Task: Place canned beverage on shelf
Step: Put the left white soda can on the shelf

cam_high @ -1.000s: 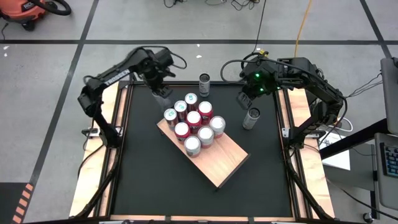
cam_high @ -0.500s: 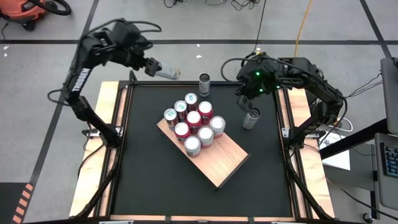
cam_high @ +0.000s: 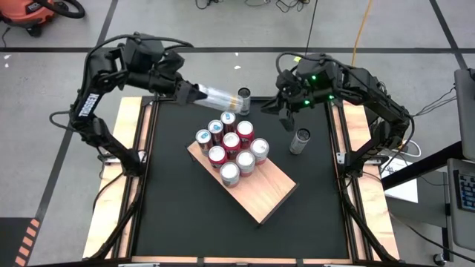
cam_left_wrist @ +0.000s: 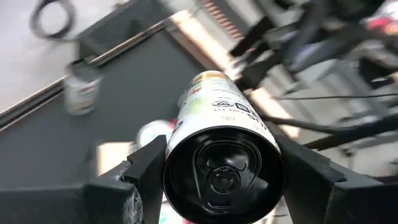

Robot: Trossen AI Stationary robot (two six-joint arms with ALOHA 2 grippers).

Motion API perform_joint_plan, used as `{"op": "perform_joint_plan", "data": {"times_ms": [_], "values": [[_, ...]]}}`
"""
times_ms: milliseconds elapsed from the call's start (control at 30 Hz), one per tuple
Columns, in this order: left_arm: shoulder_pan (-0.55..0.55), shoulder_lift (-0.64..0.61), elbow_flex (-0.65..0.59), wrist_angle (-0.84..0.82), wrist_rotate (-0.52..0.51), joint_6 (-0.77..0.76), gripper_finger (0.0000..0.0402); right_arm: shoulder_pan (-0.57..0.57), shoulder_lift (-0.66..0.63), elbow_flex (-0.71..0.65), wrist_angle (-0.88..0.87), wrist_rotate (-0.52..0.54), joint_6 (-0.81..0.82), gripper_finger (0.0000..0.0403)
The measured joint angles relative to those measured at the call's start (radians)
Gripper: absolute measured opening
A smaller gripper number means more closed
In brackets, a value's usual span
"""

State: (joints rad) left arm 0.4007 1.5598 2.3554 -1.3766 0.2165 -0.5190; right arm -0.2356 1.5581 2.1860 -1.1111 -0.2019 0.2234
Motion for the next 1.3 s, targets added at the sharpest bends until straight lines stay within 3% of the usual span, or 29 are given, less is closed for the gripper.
{"op": "perform_joint_plan", "data": {"times_ms": [267, 600, 867, 1000, 1300], "values": [[-0.068, 0.005, 0.000, 0.140, -0.031, -0.141, 0.0239, 0.035, 0.000, 0.001, 0.054, 0.028, -0.048, 0.0092], [-0.147, 0.013, 0.000, 0.140, -0.089, -0.314, 0.0239, 0.191, -0.001, 0.098, 0.047, 0.347, -0.257, 0.0248], [-0.227, 0.053, 0.000, 0.198, -0.164, -0.445, 0.0239, 0.238, 0.019, 0.098, 0.044, 0.438, -0.341, 0.0360], [-0.257, 0.082, 0.000, 0.229, -0.170, -0.509, 0.0239, 0.238, 0.036, 0.098, 0.026, 0.438, -0.374, 0.0380], [-0.315, 0.137, 0.000, 0.283, -0.203, -0.596, 0.0239, 0.238, 0.077, 0.098, -0.091, 0.385, -0.400, 0.0381]]}}
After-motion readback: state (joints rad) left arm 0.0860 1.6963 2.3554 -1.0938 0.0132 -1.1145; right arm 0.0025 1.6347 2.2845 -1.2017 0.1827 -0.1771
